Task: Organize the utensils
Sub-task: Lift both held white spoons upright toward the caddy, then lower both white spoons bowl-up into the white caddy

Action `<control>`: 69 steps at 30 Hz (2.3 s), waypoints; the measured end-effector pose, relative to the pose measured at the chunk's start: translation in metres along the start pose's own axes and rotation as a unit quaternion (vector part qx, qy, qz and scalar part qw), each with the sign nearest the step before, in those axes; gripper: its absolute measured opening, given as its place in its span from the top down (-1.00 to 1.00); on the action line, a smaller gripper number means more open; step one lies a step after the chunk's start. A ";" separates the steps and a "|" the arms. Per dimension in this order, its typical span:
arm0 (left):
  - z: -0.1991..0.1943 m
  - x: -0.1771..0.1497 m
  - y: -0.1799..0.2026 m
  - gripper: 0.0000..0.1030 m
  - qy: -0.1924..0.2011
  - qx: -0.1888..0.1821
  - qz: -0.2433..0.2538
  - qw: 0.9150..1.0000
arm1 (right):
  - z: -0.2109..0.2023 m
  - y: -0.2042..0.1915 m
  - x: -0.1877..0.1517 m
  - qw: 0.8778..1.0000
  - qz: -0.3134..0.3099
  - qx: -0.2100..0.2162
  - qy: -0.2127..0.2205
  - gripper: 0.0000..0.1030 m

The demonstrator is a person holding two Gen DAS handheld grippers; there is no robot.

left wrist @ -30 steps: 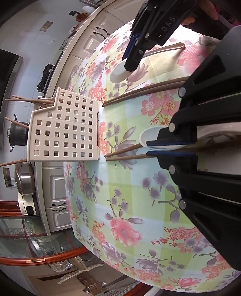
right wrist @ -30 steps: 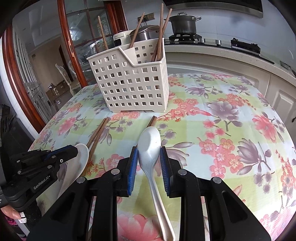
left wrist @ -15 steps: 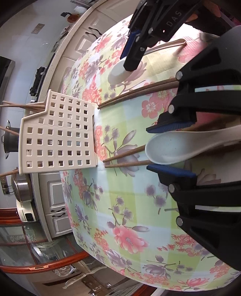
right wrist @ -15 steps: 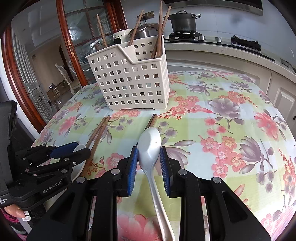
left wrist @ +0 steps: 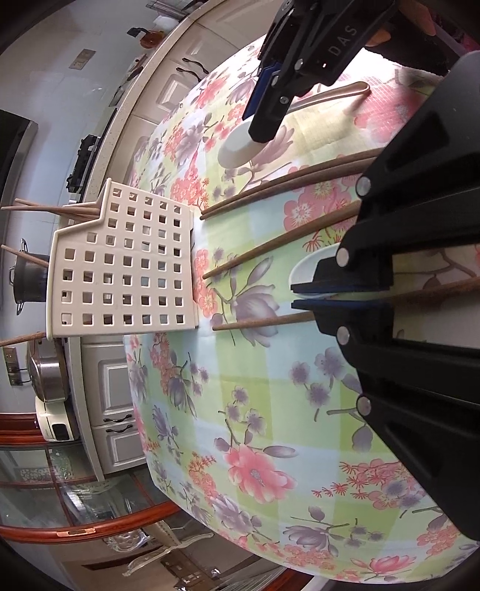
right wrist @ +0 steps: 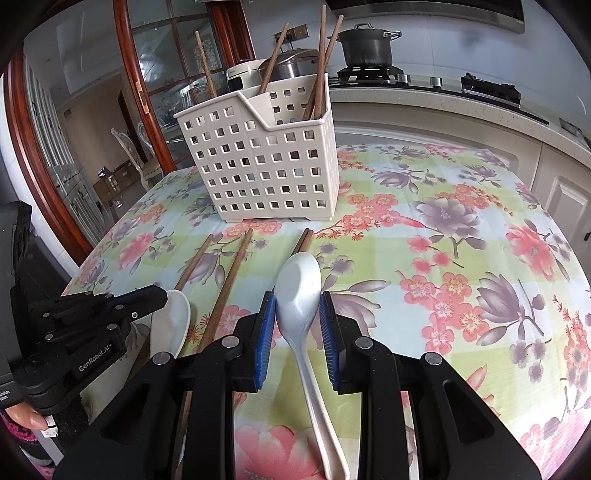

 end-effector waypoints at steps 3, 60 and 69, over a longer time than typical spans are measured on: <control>0.000 -0.002 0.003 0.78 0.001 0.001 0.003 1.000 | 0.000 -0.001 0.000 1.000 0.000 0.002 -0.001 0.53; -0.090 0.021 -0.010 0.79 0.135 -0.015 -0.019 0.991 | -0.029 -0.036 0.025 0.996 -0.078 0.014 0.034 0.49; -0.076 0.025 -0.017 0.79 0.131 -0.020 -0.025 0.991 | 0.040 -0.040 0.042 0.993 -0.107 -0.001 -0.043 0.12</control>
Point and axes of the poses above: each gripper's, at about its wrist camera, not at the fingertips, and z roughly the way its jaws point, y to its right, x to its top, the point moved 9 cm from there along z, roughly the way its jaws point, and after that the axes turned 15 degrees about -y, right-handed, at the moved point
